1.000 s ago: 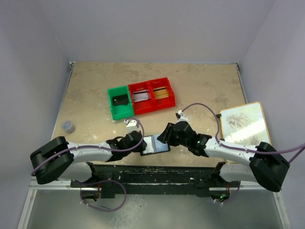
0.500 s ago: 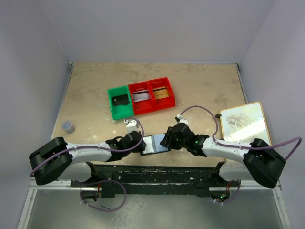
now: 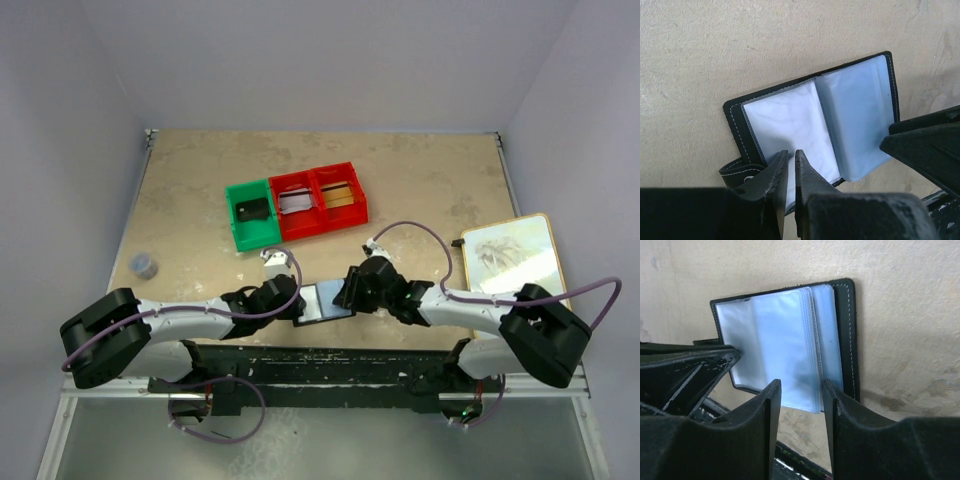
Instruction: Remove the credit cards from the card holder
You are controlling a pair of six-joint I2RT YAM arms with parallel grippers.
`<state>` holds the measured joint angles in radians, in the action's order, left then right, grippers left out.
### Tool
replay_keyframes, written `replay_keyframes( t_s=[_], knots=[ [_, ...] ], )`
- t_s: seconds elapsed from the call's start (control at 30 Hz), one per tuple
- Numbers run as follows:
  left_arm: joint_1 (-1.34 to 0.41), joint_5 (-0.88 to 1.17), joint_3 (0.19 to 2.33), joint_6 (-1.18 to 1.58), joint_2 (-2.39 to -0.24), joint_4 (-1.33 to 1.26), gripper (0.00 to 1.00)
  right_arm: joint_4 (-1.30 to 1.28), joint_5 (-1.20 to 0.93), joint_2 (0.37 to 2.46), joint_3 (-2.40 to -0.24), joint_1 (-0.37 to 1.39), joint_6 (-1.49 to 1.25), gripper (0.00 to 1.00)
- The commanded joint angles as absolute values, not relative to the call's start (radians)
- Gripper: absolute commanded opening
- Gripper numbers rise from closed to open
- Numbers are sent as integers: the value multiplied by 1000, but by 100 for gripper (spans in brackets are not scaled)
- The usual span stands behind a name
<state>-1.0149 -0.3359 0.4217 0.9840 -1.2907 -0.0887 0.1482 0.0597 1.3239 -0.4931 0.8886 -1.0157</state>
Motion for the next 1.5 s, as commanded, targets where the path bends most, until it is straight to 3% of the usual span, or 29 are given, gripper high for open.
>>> replay_keyframes(
  t_s=[0.0, 0.6, 1.47],
  knots=[
    [-1014, -332, 442, 966, -1287, -90, 8, 280, -16, 1303, -467, 887, -1018, 41],
    [-1014, -354, 408, 980, -1247, -91, 8, 618, -100, 1382, -437, 888, -1106, 42],
    [-1014, -692, 370, 1112, -913, 267, 9, 680, -201, 1516, -588, 890, -1067, 43]
  ],
)
